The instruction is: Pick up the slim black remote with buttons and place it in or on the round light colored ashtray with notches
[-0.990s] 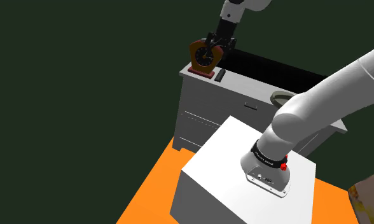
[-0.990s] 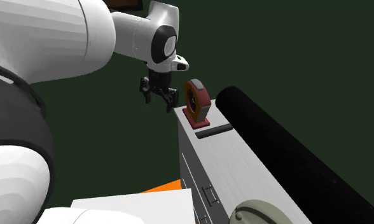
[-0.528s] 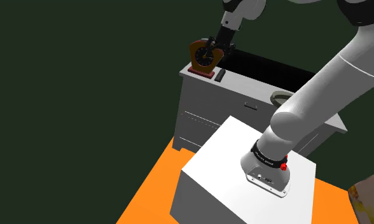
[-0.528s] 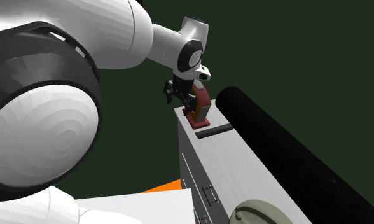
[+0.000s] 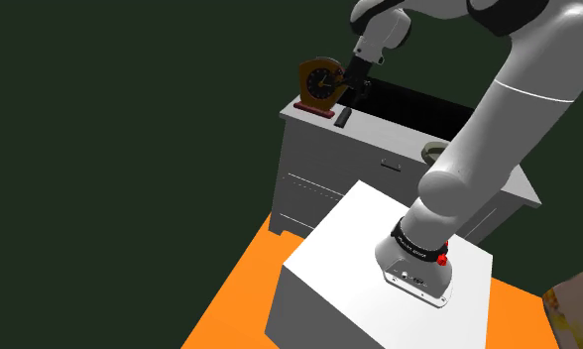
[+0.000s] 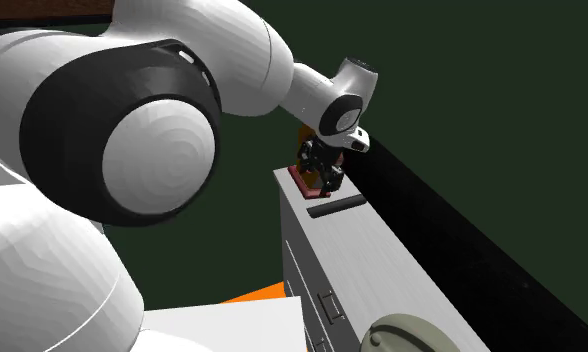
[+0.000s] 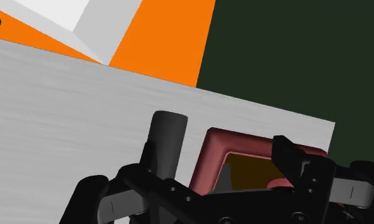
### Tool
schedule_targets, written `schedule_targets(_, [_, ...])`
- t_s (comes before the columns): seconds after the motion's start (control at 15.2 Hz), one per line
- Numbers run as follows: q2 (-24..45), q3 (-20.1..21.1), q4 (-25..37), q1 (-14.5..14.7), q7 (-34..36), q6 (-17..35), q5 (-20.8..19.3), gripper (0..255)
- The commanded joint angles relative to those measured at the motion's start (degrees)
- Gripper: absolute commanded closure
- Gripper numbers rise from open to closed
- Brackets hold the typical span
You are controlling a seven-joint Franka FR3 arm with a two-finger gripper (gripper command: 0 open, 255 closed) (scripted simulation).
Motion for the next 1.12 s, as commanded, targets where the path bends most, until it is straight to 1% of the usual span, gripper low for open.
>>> schedule_targets(0.0, [3.3, -1.1, 1.4, -1.4, -0.3, 0.8, 2.4, 0])
schedule_targets(0.26, [9.7, -2.8, 4.7, -4.6, -0.6, 1.6, 7.2, 0])
schedule_targets(0.33, [10.2, -2.9, 5.0, -4.9, -0.6, 1.6, 7.5, 0])
schedule_targets(0.79, [12.7, -1.8, 2.3, -4.4, -2.1, 6.4, 9.9, 0])
schedule_targets(1.06, [12.7, -1.8, 2.3, -4.4, -2.1, 6.4, 9.9, 0])
